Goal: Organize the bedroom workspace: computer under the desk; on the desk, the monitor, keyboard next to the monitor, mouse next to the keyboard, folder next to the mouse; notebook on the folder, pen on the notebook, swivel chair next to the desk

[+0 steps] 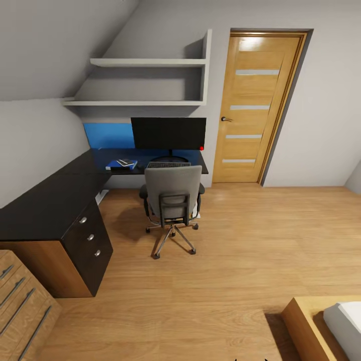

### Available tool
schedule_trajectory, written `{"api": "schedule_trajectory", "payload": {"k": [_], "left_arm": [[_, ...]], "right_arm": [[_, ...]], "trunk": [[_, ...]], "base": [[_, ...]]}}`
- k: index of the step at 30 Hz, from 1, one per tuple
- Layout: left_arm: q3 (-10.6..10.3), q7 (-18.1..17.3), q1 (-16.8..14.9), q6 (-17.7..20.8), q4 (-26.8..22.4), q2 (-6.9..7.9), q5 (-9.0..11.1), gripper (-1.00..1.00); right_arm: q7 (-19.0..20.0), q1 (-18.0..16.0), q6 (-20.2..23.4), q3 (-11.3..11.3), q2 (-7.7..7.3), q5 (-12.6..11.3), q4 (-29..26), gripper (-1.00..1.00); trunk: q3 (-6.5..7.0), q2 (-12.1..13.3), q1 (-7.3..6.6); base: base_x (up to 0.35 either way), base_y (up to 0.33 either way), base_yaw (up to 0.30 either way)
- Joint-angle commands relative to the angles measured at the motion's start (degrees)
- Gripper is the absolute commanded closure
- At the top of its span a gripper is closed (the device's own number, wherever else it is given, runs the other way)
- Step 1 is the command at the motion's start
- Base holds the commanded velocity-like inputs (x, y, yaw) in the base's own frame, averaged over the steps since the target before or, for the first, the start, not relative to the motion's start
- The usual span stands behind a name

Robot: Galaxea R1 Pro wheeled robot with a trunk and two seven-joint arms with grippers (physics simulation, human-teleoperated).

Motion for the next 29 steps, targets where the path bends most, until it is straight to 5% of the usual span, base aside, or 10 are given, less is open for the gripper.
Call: {"api": "schedule_trajectory", "payload": {"k": [1, 29], "left_arm": [[0.4, -0.1, 0.0, -0.1, 0.0, -0.02, -0.2, -1.0], [0.4, -0.1, 0.0, -0.1, 0.0, -0.01, -0.2, -1.0]], "right_arm": [[-0.2, -0.1, -0.2, 0.5, 0.03, -0.4, 0.1, -1.0], [-0.2, -0.1, -0.2, 0.5, 0.03, -0.4, 0.1, -1.0]], "trunk": [[-0.06, 0.0, 0.0], [-0.06, 0.0, 0.0]], "base": [[0.0, 0.0, 0.0], [0.0, 0.0, 0.0]]}}
